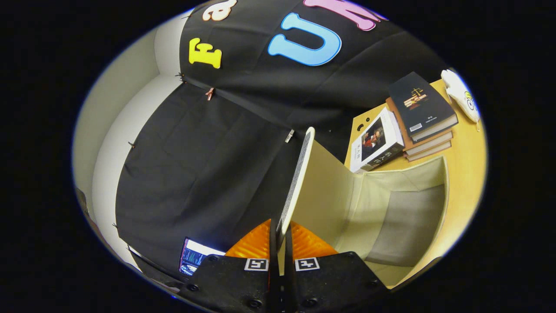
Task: Open the storage box then place both shoes into the box .Put the left shoe in first, then the right shoe, with the right side of both shoes facing outward in a uniform manner.
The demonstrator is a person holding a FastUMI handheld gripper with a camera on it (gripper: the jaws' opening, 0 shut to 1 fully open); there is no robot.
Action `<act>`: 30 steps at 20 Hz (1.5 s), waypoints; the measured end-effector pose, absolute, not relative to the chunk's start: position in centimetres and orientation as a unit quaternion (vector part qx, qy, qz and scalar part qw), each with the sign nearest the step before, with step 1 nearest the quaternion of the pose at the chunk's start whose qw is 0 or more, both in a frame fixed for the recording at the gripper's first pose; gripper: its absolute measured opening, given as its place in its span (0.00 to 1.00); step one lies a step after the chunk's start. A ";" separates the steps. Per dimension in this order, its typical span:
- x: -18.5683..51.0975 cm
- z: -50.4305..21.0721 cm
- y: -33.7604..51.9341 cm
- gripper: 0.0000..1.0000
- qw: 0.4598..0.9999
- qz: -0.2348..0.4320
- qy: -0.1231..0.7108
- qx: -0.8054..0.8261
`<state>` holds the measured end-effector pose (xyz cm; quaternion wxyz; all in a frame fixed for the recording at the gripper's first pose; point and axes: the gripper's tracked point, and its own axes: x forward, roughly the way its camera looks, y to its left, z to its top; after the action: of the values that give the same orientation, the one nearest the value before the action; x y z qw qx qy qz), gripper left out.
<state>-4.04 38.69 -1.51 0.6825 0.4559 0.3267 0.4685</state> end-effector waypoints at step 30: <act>-3.2 -1.8 37.0 0.96 0.767 0.442 0.277 0.374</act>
<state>-3.23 37.04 -1.81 0.7671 0.3743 0.2767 0.4415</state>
